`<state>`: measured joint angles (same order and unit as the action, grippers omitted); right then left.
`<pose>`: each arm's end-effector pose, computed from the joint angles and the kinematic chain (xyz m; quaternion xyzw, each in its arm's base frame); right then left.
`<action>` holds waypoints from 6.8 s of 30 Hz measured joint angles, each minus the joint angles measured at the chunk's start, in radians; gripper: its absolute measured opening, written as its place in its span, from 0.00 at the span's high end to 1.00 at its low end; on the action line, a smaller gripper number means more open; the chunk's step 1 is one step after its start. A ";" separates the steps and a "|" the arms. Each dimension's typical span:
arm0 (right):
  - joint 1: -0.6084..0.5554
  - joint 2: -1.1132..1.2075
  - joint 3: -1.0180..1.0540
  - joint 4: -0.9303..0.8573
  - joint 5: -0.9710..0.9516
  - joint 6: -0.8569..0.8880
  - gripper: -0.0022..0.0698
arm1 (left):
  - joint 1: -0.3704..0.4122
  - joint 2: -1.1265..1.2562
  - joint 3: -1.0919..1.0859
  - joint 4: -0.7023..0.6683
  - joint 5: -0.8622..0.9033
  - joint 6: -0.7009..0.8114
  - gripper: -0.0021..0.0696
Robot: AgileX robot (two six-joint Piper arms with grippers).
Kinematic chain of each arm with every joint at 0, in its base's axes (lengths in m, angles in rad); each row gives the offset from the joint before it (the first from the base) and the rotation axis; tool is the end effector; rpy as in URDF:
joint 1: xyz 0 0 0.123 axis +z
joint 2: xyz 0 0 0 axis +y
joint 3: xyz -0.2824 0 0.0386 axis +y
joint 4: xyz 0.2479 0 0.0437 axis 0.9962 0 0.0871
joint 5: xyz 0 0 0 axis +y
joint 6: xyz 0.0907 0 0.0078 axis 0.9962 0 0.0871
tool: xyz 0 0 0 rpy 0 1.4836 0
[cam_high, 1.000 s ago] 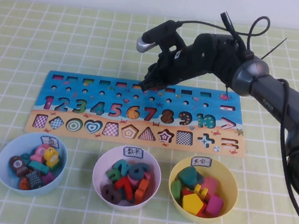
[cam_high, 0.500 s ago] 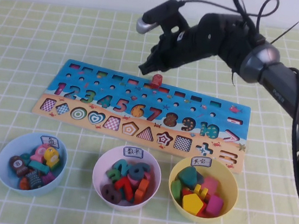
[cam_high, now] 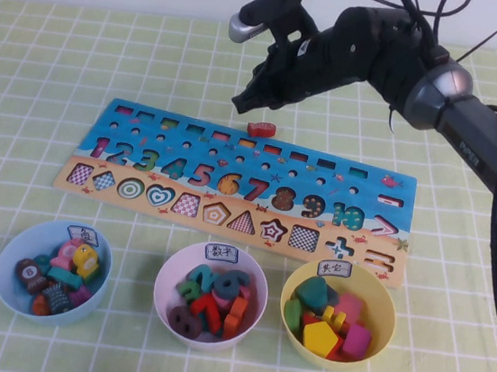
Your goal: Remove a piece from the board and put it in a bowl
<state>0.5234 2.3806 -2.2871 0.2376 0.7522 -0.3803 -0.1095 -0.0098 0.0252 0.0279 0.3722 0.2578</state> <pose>0.4673 0.2866 0.2492 -0.3555 0.8414 0.1363 0.3835 0.0525 -0.0048 0.1717 0.1543 0.7900 0.0557 0.5908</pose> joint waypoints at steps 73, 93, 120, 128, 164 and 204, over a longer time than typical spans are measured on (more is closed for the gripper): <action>-0.133 0.171 -0.002 0.403 -0.167 -0.483 0.32 | 0.000 0.000 0.000 0.002 0.000 0.000 0.98; -0.135 0.178 -0.004 0.549 0.000 -0.857 0.38 | 0.000 0.000 0.000 0.002 0.000 0.000 0.98; -0.136 0.225 -0.012 0.626 -0.074 -0.907 0.77 | 0.000 0.000 0.000 0.002 0.000 0.000 0.98; -0.138 0.218 -0.012 0.619 -0.094 -0.902 0.85 | 0.000 0.000 0.000 0.002 0.000 0.000 0.98; 0.059 -0.187 0.036 0.488 0.481 -0.520 0.85 | 0.000 0.000 0.000 0.002 0.000 0.000 0.98; 0.265 -0.054 0.277 0.800 0.281 -0.942 0.79 | 0.000 0.000 0.000 0.002 0.000 0.000 0.98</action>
<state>0.7884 2.3267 -2.0098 1.0372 1.0336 -1.3222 -0.1095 -0.0098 0.0252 0.0295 0.3722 0.2578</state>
